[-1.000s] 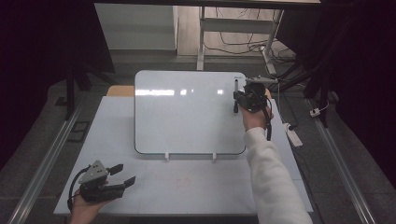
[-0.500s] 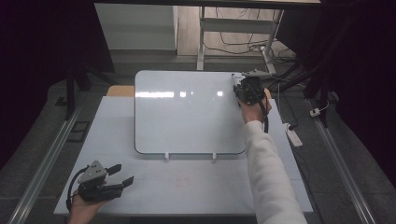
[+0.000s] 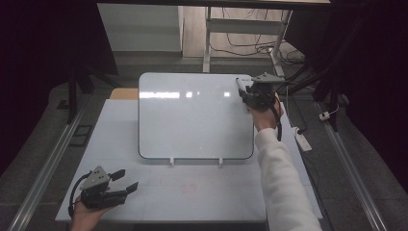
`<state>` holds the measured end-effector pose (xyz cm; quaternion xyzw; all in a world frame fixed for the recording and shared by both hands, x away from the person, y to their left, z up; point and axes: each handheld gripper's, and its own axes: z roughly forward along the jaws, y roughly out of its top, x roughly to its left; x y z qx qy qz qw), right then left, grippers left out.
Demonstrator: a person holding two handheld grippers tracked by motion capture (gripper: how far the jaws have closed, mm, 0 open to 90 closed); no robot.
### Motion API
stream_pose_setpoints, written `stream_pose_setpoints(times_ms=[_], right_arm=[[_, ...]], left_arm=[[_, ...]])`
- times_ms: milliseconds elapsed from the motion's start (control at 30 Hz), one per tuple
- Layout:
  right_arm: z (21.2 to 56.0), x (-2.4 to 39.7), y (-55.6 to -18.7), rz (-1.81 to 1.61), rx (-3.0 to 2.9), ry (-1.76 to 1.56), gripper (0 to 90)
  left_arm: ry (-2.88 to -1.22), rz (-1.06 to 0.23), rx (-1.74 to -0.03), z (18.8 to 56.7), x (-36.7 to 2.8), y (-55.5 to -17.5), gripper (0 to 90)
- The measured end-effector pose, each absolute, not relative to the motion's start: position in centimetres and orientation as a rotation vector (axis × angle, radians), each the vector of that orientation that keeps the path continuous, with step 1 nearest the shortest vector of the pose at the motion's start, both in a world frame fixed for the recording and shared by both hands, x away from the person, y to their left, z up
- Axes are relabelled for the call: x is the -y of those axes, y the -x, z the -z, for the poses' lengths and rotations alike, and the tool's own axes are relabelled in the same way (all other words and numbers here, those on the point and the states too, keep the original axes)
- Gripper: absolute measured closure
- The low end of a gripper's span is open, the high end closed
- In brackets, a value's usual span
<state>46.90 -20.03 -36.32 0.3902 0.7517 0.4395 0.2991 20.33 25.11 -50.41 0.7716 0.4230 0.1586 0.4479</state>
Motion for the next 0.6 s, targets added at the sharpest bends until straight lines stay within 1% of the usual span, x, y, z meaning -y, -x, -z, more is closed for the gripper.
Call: stream_pose_setpoints(times_ms=[133,267,400,600], right_arm=[[36.7,21.0,-44.5,-1.247,-2.046,-0.980,55.7],[37.7,22.4,-41.4,-1.305,-2.081,-0.925,51.9],[39.4,24.5,-38.0,-1.361,-2.094,-0.900,50.3],[43.0,27.5,-33.2,-1.412,-2.114,-0.881,48.7]], left_arm=[[-1.908,-0.393,-1.050,50.4,-25.2,-20.3,30.7],[-1.907,-0.395,-1.047,50.3,-25.1,-20.3,30.6],[-1.909,-0.397,-1.046,50.4,-25.1,-20.5,30.5],[-1.916,-0.402,-1.047,50.5,-25.0,-21.0,30.2]])
